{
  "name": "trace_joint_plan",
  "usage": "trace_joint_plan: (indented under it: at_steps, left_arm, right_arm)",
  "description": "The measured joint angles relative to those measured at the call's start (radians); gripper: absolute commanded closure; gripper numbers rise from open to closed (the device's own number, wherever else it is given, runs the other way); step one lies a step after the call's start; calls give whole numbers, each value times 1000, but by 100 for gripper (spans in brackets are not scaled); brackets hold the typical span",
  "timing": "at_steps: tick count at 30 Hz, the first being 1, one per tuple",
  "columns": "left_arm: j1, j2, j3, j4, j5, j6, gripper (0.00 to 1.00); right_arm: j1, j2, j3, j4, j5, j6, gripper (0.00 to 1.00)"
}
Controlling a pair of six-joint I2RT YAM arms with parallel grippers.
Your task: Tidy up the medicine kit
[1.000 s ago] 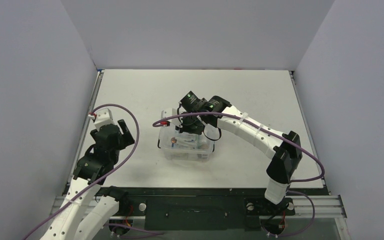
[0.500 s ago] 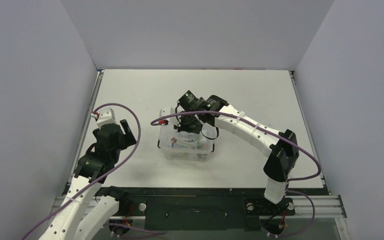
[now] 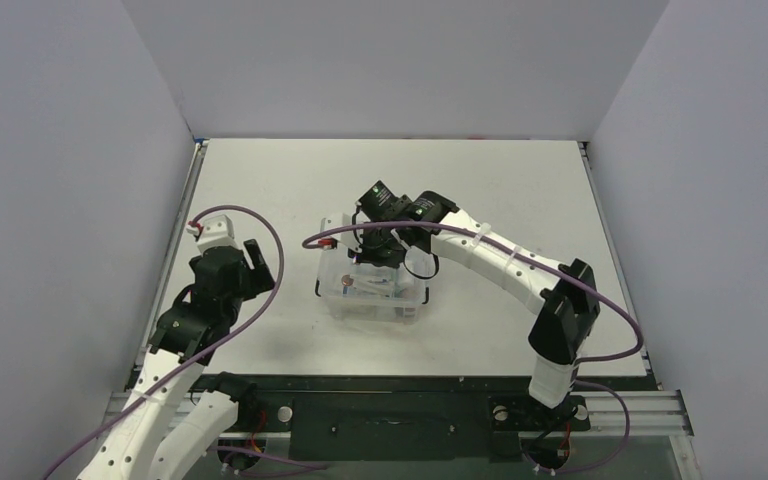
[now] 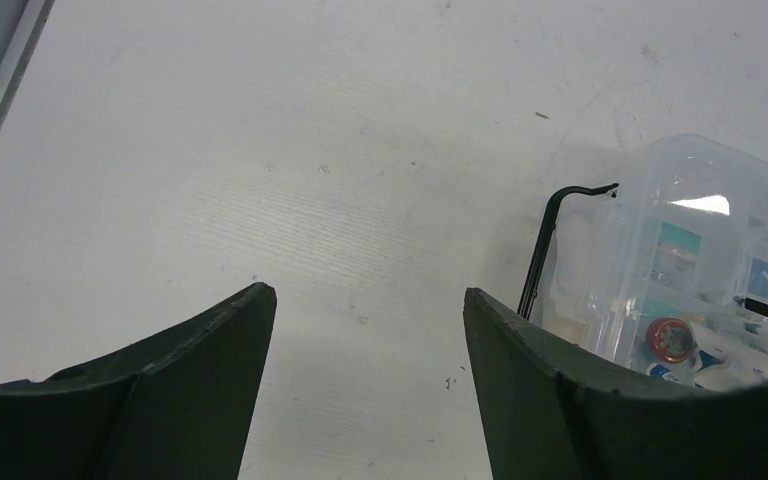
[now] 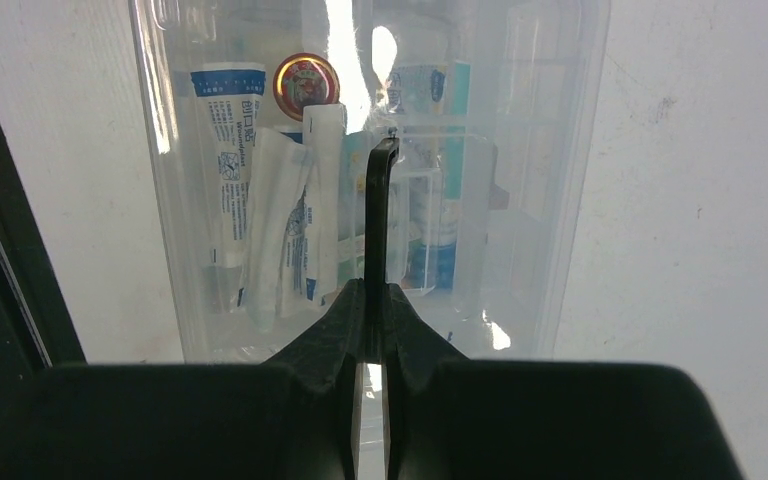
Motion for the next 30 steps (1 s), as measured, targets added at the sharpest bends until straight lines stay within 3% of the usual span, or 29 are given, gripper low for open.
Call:
trace_joint_plan:
  at_steps: [12, 30]
  left_arm:
    - [0, 9, 0, 0, 10, 2, 33]
    - [0, 45, 0, 0, 34, 3, 30]
  right_arm:
    - [-28, -72, -115, 117, -42, 32, 97]
    - [-60, -84, -150, 103, 20, 84, 72]
